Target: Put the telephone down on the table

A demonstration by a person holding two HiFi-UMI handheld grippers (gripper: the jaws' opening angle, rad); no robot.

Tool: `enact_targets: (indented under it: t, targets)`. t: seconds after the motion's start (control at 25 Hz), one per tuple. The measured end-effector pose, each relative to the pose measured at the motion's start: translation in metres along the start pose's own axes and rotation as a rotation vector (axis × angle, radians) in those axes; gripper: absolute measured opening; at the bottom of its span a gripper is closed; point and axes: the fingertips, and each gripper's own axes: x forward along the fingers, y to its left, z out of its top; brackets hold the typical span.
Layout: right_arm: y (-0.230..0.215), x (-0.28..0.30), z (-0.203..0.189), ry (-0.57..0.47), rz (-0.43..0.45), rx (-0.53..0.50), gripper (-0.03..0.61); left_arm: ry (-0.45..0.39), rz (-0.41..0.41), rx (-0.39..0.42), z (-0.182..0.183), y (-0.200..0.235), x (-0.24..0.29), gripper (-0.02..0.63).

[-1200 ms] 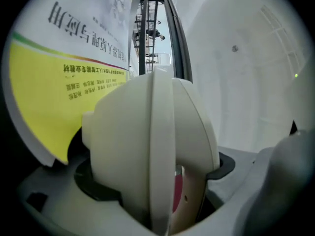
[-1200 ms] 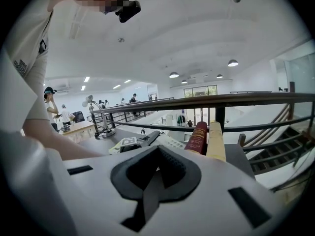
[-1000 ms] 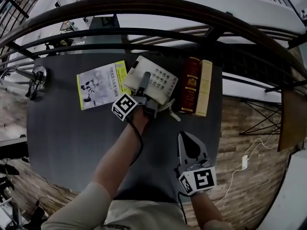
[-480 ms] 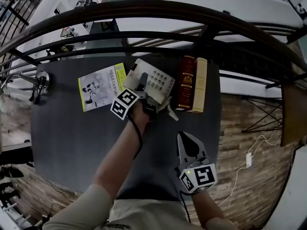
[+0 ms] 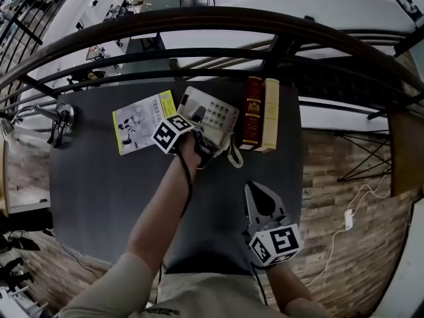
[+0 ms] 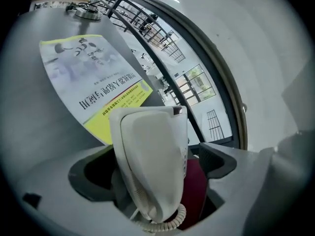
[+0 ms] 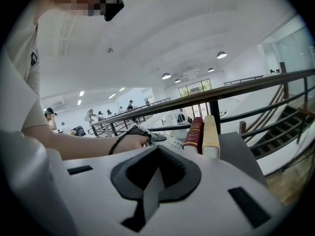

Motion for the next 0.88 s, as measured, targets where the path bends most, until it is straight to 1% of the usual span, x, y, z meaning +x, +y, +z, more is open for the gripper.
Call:
enact_targets:
  t: [0.16, 0.32, 0.4, 0.48, 0.56, 0.68, 0.76, 0.84, 0.88]
  targets:
    - [0.004, -0.007, -0.001, -0.002, 0.002, 0.003, 0.002, -0.002, -0.033, -0.012, -0.001, -0.003, -0.021, 0.521]
    - [0.010, -0.018, 0.005, -0.015, -0.009, 0.000, 0.002, -0.028, -0.049, -0.019, 0.001, -0.001, -0.048, 0.520]
    - [0.015, -0.024, 0.010, -0.028, -0.012, -0.007, 0.002, -0.043, -0.061, -0.004, 0.001, -0.002, -0.066, 0.520]
    - [0.020, -0.031, 0.015, -0.040, -0.011, -0.018, 0.002, -0.048, -0.090, 0.024, -0.003, -0.006, -0.086, 0.520]
    - [0.025, -0.037, 0.021, -0.053, -0.008, -0.031, 0.002, -0.048, -0.151, 0.049, -0.009, -0.015, -0.105, 0.518]
    - [0.034, -0.045, 0.030, -0.080, -0.002, -0.055, 0.002, -0.046, -0.285, 0.097, -0.014, -0.039, -0.136, 0.517]
    - [0.042, -0.051, 0.035, -0.094, 0.005, -0.063, 0.002, -0.050, -0.367, 0.114, -0.014, -0.054, -0.159, 0.511]
    - [0.050, -0.056, 0.040, -0.105, 0.017, -0.055, 0.002, -0.080, -0.439, 0.132, -0.009, -0.069, -0.185, 0.495]
    - [0.054, -0.059, 0.042, -0.110, 0.022, -0.052, 0.002, -0.105, -0.471, 0.149, -0.006, -0.077, -0.199, 0.476]
